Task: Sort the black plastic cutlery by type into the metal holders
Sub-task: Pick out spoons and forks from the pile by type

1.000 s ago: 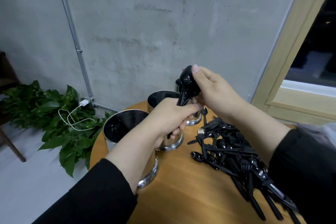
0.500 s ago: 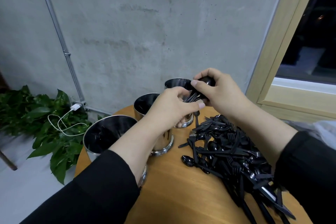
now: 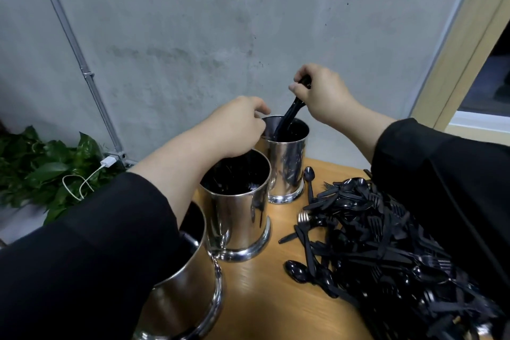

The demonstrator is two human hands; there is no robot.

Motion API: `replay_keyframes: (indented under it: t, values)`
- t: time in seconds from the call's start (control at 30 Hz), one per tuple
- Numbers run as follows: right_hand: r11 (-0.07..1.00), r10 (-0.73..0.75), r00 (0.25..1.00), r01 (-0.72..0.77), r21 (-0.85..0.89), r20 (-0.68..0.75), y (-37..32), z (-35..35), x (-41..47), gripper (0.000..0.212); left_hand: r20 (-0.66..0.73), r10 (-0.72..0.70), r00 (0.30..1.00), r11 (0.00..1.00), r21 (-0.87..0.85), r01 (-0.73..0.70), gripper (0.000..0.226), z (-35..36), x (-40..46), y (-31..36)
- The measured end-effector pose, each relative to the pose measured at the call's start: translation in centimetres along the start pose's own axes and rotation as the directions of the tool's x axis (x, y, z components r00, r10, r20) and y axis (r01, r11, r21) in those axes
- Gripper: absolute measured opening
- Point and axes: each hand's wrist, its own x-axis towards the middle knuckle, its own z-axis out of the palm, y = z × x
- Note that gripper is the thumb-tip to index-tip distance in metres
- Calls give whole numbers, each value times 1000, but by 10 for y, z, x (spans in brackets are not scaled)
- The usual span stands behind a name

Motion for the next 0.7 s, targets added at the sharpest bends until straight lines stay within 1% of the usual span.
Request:
replay_keyframes:
  t: [0.03, 0.1, 0.13, 0.17, 0.2, 0.27, 0.3, 0.37, 0.47, 0.53, 0.6, 0.67, 0.7]
  values:
    - [999, 25, 997, -22, -37, 76, 4, 7, 4, 42, -6, 2, 1000, 1000, -1, -2, 41, 0, 2, -1]
    - [983, 122, 968, -88, -162, 217, 11, 15, 6, 69, -14, 14, 1000, 1000, 12, -14, 42, 0, 4, -2]
    - [968, 167, 960, -116, -223, 227, 14, 16, 3, 75, -19, 19, 1000, 1000, 12, -19, 42, 0, 5, 0]
    - [959, 187, 964, -137, -246, 191, 20, 14, -2, 74, -32, 21, 999, 1000, 4, -21, 42, 1, 4, 3]
    - [962, 187, 974, -155, -224, 127, 25, 11, -9, 70, -59, 19, 998, 1000, -10, -20, 42, 3, 3, 7]
    - [976, 180, 984, -178, -122, 11, 37, 1, -33, 58, -131, 1, 991, 999, -48, -7, 41, 7, 0, 15]
    - [980, 181, 983, -182, -84, -13, 42, -5, -50, 52, -160, -13, 987, 998, -70, 2, 41, 10, -1, 20]
    - [983, 177, 984, -177, -46, -2, 54, -14, -93, 42, -194, -32, 980, 993, -115, 9, 40, 20, -8, 33]
    - [991, 115, 993, -114, -67, 8, 74, -30, -174, 32, -210, -1, 978, 983, -178, -37, 36, 49, -31, 57]
    - [993, 69, 997, -68, -96, 17, 85, -43, -235, 27, -189, 38, 981, 974, -212, -79, 35, 82, -57, 65]
    - [990, 75, 997, -72, -125, 22, 95, -52, -297, 27, -122, 58, 991, 977, -197, -82, 34, 125, -85, 59]
    - [977, 104, 995, -104, -185, -10, 104, -57, -354, 30, -49, 63, 997, 993, -92, -68, 37, 171, -112, 43]
    - [969, 115, 993, -118, -216, -27, 108, -58, -379, 31, -20, 54, 998, 998, -12, -54, 43, 192, -125, 33]
